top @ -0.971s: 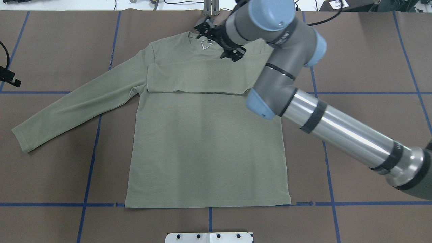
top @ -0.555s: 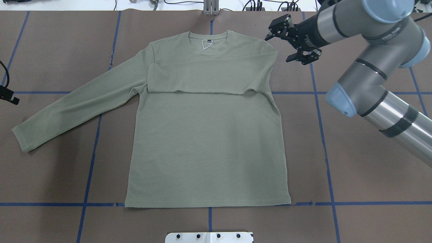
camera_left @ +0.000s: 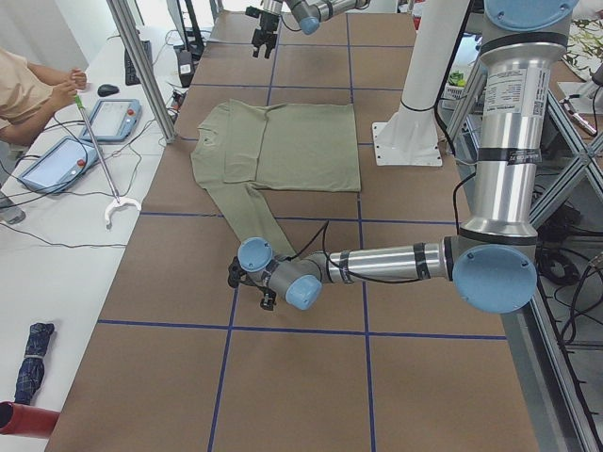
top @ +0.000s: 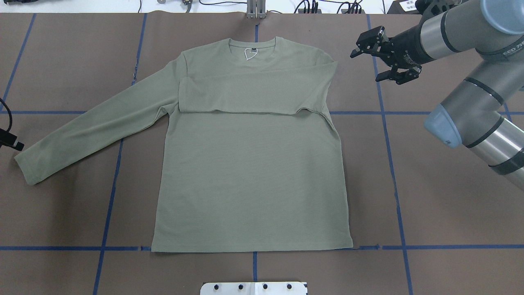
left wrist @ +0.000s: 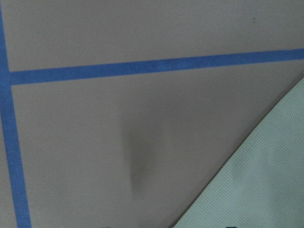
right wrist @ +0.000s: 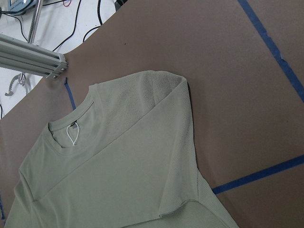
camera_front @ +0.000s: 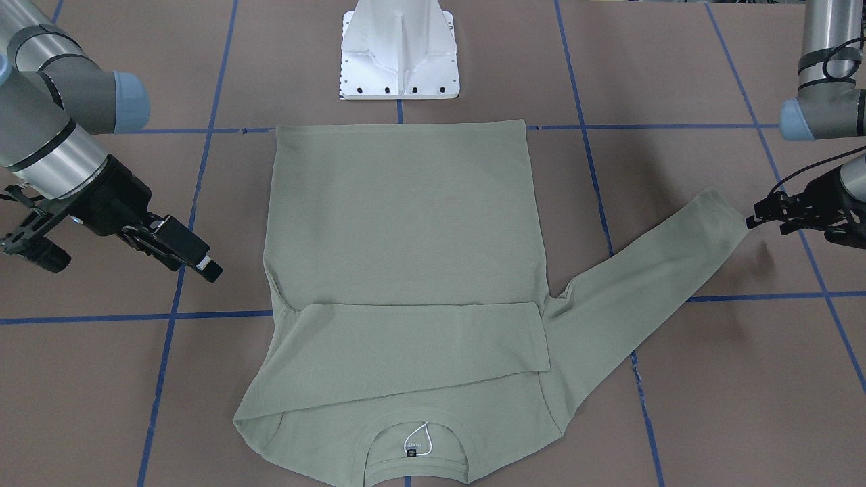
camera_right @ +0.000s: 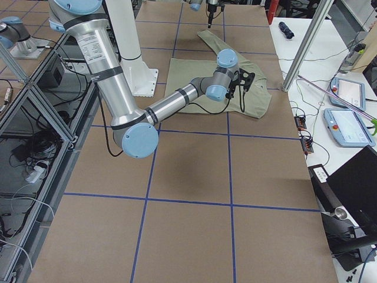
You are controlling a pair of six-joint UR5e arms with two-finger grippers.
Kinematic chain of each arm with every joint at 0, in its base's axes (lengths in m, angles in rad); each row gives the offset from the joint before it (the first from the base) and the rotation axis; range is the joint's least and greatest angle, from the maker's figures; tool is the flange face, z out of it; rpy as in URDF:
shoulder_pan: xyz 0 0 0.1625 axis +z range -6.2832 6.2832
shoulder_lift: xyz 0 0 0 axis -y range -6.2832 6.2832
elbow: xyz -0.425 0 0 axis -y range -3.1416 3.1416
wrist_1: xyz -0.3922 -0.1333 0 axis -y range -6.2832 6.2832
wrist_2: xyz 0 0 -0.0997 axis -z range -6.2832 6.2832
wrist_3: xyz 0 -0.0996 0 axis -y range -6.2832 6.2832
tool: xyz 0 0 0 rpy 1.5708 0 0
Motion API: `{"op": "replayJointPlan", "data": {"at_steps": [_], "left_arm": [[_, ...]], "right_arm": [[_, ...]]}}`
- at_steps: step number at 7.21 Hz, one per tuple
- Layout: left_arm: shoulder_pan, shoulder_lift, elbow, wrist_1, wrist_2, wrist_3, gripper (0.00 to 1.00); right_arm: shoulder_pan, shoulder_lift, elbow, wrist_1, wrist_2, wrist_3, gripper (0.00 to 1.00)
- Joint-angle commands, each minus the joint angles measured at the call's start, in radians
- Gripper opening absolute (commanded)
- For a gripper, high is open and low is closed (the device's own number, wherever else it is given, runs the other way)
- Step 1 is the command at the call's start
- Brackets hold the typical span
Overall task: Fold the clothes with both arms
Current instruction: 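Release the sleeve and withdraw the right gripper away from the shirt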
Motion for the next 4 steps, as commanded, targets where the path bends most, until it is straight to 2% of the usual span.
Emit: {"op": "replayJointPlan", "data": {"at_steps": [1, 3, 4], "left_arm": [[0.019, 0.002, -0.001, -0.004, 0.0, 0.0, 0.81], [0.022, 0.004, 0.004, -0.004, 0.0, 0.002, 0.72], [0.043, 0.004, 0.004, -0.01, -0.003, 0.002, 0.72]], "right_arm": [[-0.001, 0.0, -0.004, 0.0, -0.005, -0.002, 1.0], [-0.001, -0.002, -0.002, 0.0, -0.007, -0.002, 1.0], [-0.001, -0.002, -0.001, 0.0, -0.004, -0.002, 1.0]]}}
